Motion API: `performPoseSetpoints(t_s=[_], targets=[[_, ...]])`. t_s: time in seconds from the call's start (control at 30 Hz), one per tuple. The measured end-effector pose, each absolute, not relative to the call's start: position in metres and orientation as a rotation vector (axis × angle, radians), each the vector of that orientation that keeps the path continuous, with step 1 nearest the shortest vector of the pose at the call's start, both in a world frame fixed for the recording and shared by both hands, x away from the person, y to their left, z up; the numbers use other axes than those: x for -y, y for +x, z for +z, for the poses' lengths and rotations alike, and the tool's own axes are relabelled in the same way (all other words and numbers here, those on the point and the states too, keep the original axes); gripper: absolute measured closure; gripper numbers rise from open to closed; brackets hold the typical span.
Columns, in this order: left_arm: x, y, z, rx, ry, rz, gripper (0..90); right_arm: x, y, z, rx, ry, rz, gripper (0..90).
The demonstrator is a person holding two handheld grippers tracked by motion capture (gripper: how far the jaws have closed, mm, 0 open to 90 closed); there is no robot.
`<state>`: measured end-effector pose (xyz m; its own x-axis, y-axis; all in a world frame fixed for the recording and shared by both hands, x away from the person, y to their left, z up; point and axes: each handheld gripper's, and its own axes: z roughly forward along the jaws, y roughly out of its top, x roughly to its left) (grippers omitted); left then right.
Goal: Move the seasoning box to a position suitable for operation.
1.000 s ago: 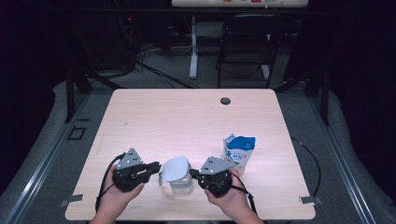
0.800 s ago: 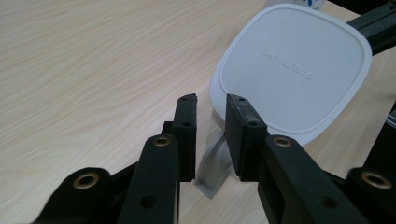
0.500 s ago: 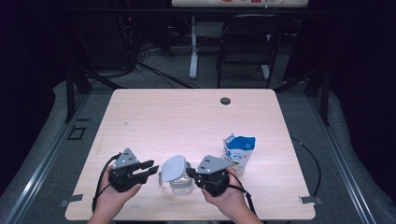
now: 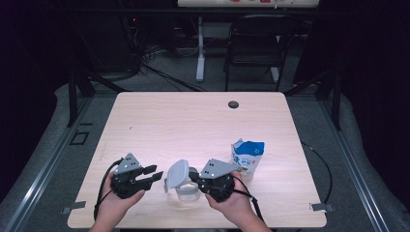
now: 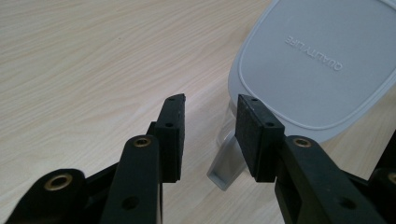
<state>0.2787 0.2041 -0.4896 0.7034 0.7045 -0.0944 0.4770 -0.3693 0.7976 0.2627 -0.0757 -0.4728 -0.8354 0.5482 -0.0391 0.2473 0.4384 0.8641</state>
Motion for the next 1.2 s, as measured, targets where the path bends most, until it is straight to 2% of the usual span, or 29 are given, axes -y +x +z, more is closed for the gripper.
performPoseSetpoints(t_s=[1.2], targets=[[-0.216, 0.282, -0.489, -0.944, 2.009, 0.342, 62.2, 0.052, 0.262, -0.459, -2.377, 0.603, 1.386, 90.0]])
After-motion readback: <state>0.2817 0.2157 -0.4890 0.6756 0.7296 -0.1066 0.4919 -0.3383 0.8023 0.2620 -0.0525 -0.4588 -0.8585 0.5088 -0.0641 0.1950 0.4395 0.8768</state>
